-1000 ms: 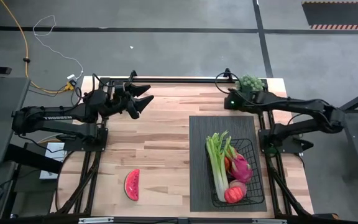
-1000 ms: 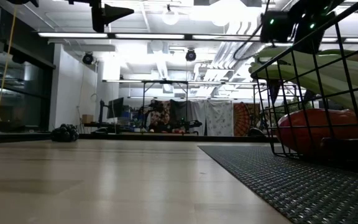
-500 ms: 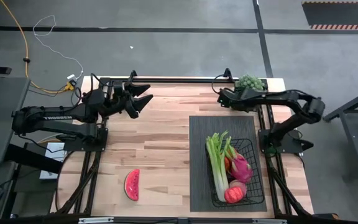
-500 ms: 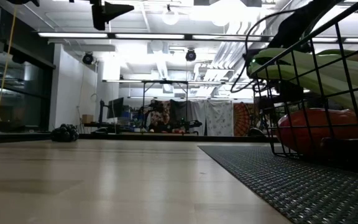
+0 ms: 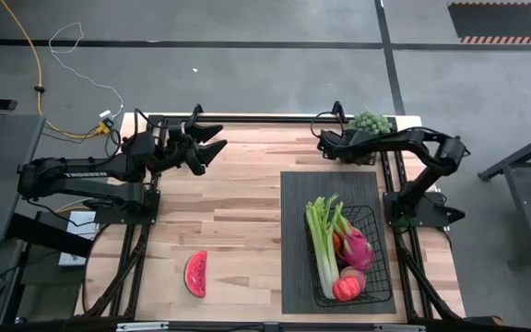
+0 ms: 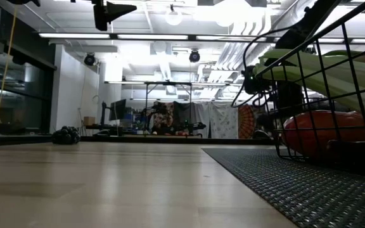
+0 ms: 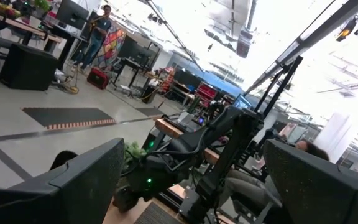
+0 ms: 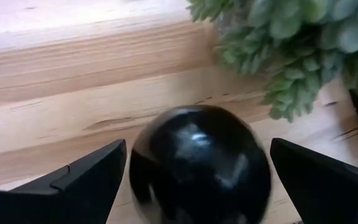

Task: Build produce basket
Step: Put the plum into the black wire basket

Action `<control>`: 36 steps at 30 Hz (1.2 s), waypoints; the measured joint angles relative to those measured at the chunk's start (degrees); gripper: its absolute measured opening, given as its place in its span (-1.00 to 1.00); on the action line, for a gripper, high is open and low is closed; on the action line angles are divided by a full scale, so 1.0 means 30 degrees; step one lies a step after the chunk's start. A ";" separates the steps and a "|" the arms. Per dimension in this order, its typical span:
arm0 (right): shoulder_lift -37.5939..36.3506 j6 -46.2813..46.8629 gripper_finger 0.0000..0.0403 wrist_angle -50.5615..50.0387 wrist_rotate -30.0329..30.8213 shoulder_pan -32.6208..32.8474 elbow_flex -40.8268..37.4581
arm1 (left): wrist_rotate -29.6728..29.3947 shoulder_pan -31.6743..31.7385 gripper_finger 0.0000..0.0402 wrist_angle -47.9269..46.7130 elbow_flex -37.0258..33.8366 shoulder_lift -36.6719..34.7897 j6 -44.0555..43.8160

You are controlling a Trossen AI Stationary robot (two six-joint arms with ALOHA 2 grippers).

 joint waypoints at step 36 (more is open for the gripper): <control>-0.9949 -1.0186 0.30 1.1703 -0.7516 0.8510 -0.0007 | 0.0973 -0.0015 0.85 -0.1457 0.0015 0.0007 0.0150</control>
